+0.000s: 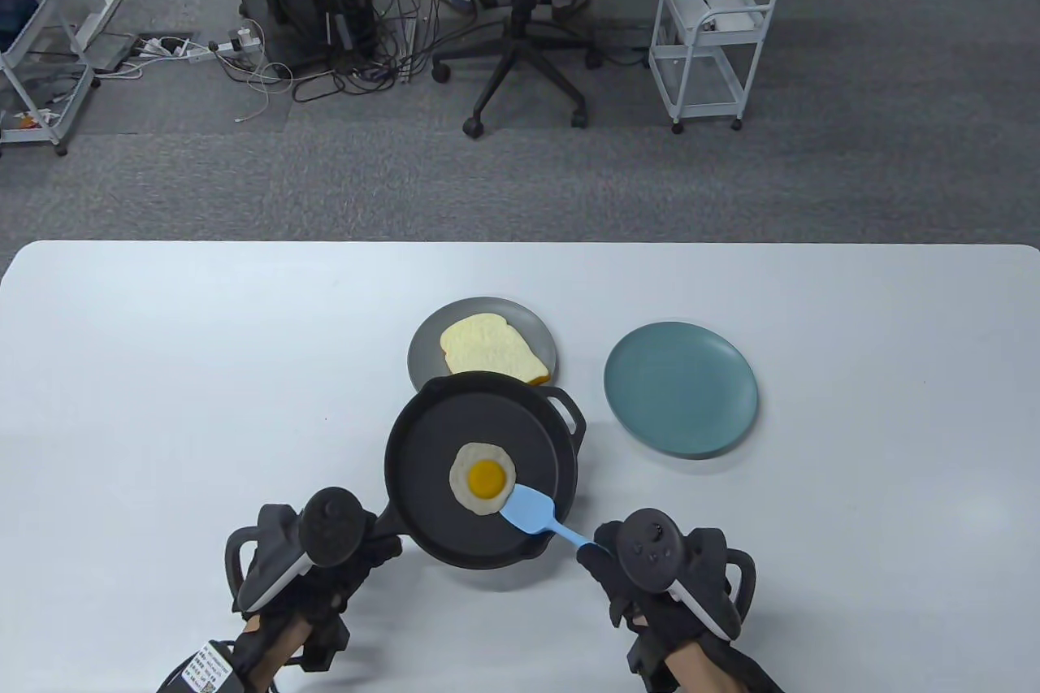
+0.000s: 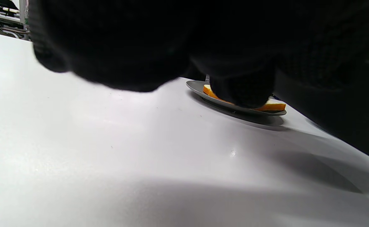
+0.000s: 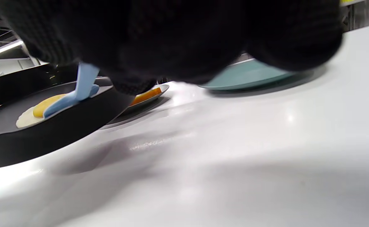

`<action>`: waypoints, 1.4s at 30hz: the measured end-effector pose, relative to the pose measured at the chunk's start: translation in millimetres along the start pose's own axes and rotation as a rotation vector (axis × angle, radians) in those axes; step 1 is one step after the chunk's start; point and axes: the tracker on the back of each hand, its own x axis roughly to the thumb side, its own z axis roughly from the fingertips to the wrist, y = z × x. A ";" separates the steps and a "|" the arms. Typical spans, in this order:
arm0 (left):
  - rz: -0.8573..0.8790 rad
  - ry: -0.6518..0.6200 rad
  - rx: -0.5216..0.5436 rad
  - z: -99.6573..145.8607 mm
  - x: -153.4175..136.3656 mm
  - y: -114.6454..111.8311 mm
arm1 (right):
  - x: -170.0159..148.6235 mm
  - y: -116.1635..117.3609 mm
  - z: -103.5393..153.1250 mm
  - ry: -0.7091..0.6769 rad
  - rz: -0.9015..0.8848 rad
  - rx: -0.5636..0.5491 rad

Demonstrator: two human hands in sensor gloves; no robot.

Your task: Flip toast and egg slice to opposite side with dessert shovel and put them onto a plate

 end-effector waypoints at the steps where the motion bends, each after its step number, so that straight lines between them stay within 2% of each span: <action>1: -0.009 -0.002 0.002 0.2 0.5 0.0 | -1.2 1.7 -1.4 0.008 -0.026 0.003; 10: -0.018 -0.021 -0.007 0.9 4.9 -2.0 | -21.4 19.7 -17.2 0.138 -0.408 0.083; 13: -0.068 -0.043 0.005 2.5 10.8 -3.3 | -20.5 17.3 -17.1 0.130 -0.328 0.047; 18: -0.115 -0.070 0.035 5.9 18.1 -3.7 | -15.2 16.2 -14.8 0.114 -0.149 0.068; 23: -0.132 -0.073 0.033 7.0 19.3 -3.6 | -18.8 19.9 -17.7 0.114 -0.214 0.098; 36: -0.120 -0.065 0.015 3.6 15.0 -5.0 | -38.9 31.7 -27.8 0.226 -0.534 0.249; 39: -0.104 -0.054 0.015 2.8 12.8 -4.4 | -42.4 24.0 -25.8 0.241 -0.593 0.209; 42: -0.087 -0.049 0.009 2.6 11.6 -3.8 | -38.8 5.4 -18.2 0.205 -0.505 0.036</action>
